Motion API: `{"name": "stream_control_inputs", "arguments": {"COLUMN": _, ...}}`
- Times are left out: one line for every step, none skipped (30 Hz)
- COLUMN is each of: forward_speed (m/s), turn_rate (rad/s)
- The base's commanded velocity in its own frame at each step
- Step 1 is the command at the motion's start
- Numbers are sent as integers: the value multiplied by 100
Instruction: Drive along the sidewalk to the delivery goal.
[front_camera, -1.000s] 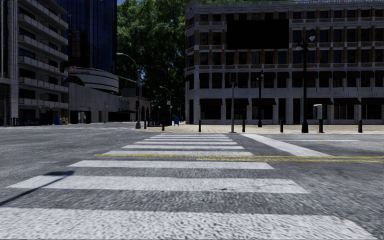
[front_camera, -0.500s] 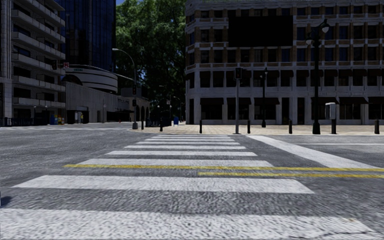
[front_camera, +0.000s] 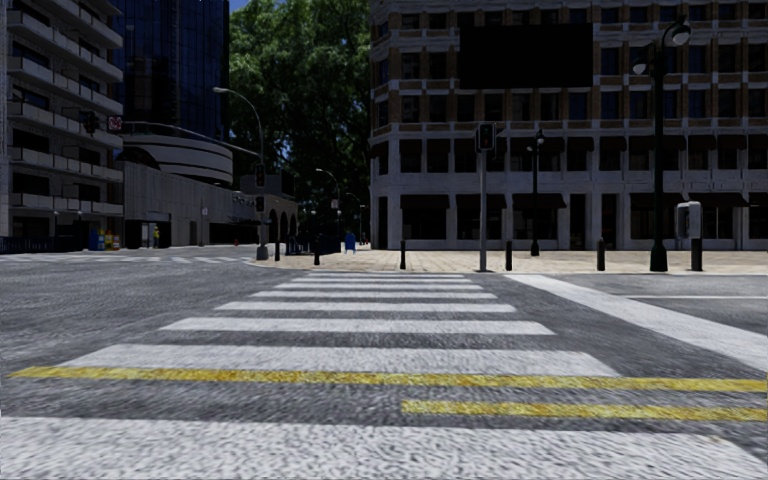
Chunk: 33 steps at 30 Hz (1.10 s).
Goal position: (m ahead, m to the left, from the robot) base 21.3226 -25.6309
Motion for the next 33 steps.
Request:
{"name": "stream_control_inputs", "arguments": {"forward_speed": 200, "turn_rate": 0}}
{"name": "stream_control_inputs", "arguments": {"forward_speed": 200, "turn_rate": 0}}
{"name": "stream_control_inputs", "arguments": {"forward_speed": 200, "turn_rate": 0}}
{"name": "stream_control_inputs", "arguments": {"forward_speed": 200, "turn_rate": 0}}
{"name": "stream_control_inputs", "arguments": {"forward_speed": 200, "turn_rate": 0}}
{"name": "stream_control_inputs", "arguments": {"forward_speed": 200, "turn_rate": 0}}
{"name": "stream_control_inputs", "arguments": {"forward_speed": 200, "turn_rate": 0}}
{"name": "stream_control_inputs", "arguments": {"forward_speed": 200, "turn_rate": 0}}
{"name": "stream_control_inputs", "arguments": {"forward_speed": 200, "turn_rate": 0}}
{"name": "stream_control_inputs", "arguments": {"forward_speed": 200, "turn_rate": 0}}
{"name": "stream_control_inputs", "arguments": {"forward_speed": 200, "turn_rate": 0}}
{"name": "stream_control_inputs", "arguments": {"forward_speed": 200, "turn_rate": 0}}
{"name": "stream_control_inputs", "arguments": {"forward_speed": 200, "turn_rate": 0}}
{"name": "stream_control_inputs", "arguments": {"forward_speed": 200, "turn_rate": 0}}
{"name": "stream_control_inputs", "arguments": {"forward_speed": 200, "turn_rate": 0}}
{"name": "stream_control_inputs", "arguments": {"forward_speed": 200, "turn_rate": 0}}
{"name": "stream_control_inputs", "arguments": {"forward_speed": 200, "turn_rate": 0}}
{"name": "stream_control_inputs", "arguments": {"forward_speed": 200, "turn_rate": 0}}
{"name": "stream_control_inputs", "arguments": {"forward_speed": 200, "turn_rate": 0}}
{"name": "stream_control_inputs", "arguments": {"forward_speed": 200, "turn_rate": 0}}
{"name": "stream_control_inputs", "arguments": {"forward_speed": 200, "turn_rate": 0}}
{"name": "stream_control_inputs", "arguments": {"forward_speed": 200, "turn_rate": 0}}
{"name": "stream_control_inputs", "arguments": {"forward_speed": 200, "turn_rate": 0}}
{"name": "stream_control_inputs", "arguments": {"forward_speed": 200, "turn_rate": 0}}
{"name": "stream_control_inputs", "arguments": {"forward_speed": 200, "turn_rate": 0}}
{"name": "stream_control_inputs", "arguments": {"forward_speed": 200, "turn_rate": 0}}
{"name": "stream_control_inputs", "arguments": {"forward_speed": 200, "turn_rate": 0}}
{"name": "stream_control_inputs", "arguments": {"forward_speed": 200, "turn_rate": 0}}
{"name": "stream_control_inputs", "arguments": {"forward_speed": 200, "turn_rate": 0}}
{"name": "stream_control_inputs", "arguments": {"forward_speed": 200, "turn_rate": 0}}
{"name": "stream_control_inputs", "arguments": {"forward_speed": 200, "turn_rate": 0}}
{"name": "stream_control_inputs", "arguments": {"forward_speed": 200, "turn_rate": 0}}
{"name": "stream_control_inputs", "arguments": {"forward_speed": 200, "turn_rate": 0}}
